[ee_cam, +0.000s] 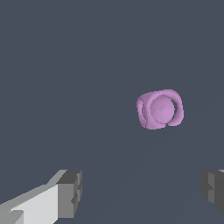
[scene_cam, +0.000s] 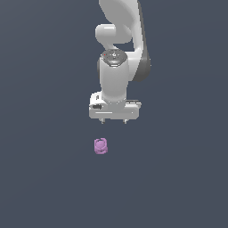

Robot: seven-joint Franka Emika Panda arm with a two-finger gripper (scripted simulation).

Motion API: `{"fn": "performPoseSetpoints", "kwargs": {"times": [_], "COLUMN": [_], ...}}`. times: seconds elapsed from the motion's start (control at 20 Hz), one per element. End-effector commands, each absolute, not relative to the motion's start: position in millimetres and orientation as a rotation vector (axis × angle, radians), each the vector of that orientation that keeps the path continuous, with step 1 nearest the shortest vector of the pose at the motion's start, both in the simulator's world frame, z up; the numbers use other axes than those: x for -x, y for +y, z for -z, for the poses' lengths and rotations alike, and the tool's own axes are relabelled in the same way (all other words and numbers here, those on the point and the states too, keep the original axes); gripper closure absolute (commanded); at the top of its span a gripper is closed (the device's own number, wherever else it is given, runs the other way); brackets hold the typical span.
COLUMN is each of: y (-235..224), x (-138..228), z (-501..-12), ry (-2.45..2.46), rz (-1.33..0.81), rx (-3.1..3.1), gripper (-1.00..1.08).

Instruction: Pick up the object and move it to a goal position.

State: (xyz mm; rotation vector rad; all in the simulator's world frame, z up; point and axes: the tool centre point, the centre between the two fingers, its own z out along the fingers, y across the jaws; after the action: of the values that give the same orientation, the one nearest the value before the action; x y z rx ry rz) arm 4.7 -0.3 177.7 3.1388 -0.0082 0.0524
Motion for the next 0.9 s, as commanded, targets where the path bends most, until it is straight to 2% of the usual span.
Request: {"fn": "performPoseSetpoints", "kwargs": {"times": [0.0,0.45,0.85], "y": [0,19,13], "x": [-5,-7,-12], "z": [-178,-190,-184], "ry": [-0.008,0.075,0.086], "rz": [-0.052,-0.058,-0.054], "rx": [-3.139,-3.122,-3.123], "gripper": [-0.92,-0.92,-0.92]}}
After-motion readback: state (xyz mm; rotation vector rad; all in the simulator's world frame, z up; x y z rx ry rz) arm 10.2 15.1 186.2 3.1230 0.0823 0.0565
